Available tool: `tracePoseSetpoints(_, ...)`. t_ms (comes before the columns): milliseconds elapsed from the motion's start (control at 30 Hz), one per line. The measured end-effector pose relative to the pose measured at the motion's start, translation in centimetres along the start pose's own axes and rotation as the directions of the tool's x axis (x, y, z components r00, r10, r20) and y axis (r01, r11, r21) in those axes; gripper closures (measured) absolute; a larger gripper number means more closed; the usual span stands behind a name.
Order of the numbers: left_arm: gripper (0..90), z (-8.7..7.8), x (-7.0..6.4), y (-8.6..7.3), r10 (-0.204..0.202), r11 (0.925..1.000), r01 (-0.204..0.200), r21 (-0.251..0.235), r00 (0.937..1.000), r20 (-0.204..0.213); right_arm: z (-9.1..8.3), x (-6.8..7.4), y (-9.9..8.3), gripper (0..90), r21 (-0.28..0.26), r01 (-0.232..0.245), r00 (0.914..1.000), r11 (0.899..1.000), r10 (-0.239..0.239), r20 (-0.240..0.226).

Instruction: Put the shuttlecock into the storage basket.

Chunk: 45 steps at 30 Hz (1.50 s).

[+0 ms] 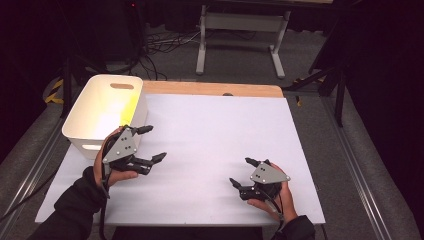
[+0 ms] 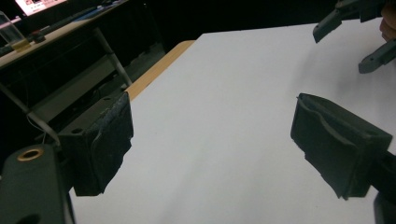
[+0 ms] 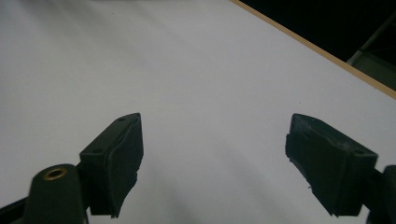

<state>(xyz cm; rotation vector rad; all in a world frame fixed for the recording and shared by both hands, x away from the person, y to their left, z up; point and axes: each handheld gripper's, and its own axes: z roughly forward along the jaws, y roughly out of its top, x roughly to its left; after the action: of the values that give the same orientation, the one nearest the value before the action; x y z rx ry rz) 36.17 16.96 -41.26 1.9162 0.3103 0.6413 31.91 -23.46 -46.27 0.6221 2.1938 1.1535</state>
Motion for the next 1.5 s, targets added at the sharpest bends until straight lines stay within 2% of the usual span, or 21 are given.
tracePoseSetpoints(367, 13.1, 0.6, -1.4, -1.7, -0.002, 0.9994, 0.001, 0.034, 0.9997, 0.025, 0.1, 0.4, 0.1, 19.6, 0.005, 0.009, 0.9999, 1.000, -0.009, -0.005)
tracePoseSetpoints(900, 12.8, 0.7, -2.8, -3.7, 0.029, 0.9946, -0.032, 0.099, 0.9991, 0.032, 0.1, 0.7, 0.1, 19.6, 0.002, 0.020, 0.9998, 1.000, -0.020, -0.004)
tracePoseSetpoints(1367, 11.9, -0.5, -3.3, -6.3, 0.014, 0.9882, -0.020, 0.152, 0.9993, 0.036, 0.0, 0.9, 0.1, 19.6, 0.010, 0.026, 0.9996, 1.000, -0.026, 0.003)
tracePoseSetpoints(1500, 11.7, -1.0, -3.5, -6.9, -0.005, 0.9881, 0.001, 0.154, 0.9996, 0.028, 0.0, 0.9, 0.1, 19.6, 0.010, 0.027, 0.9996, 1.000, -0.027, 0.003)
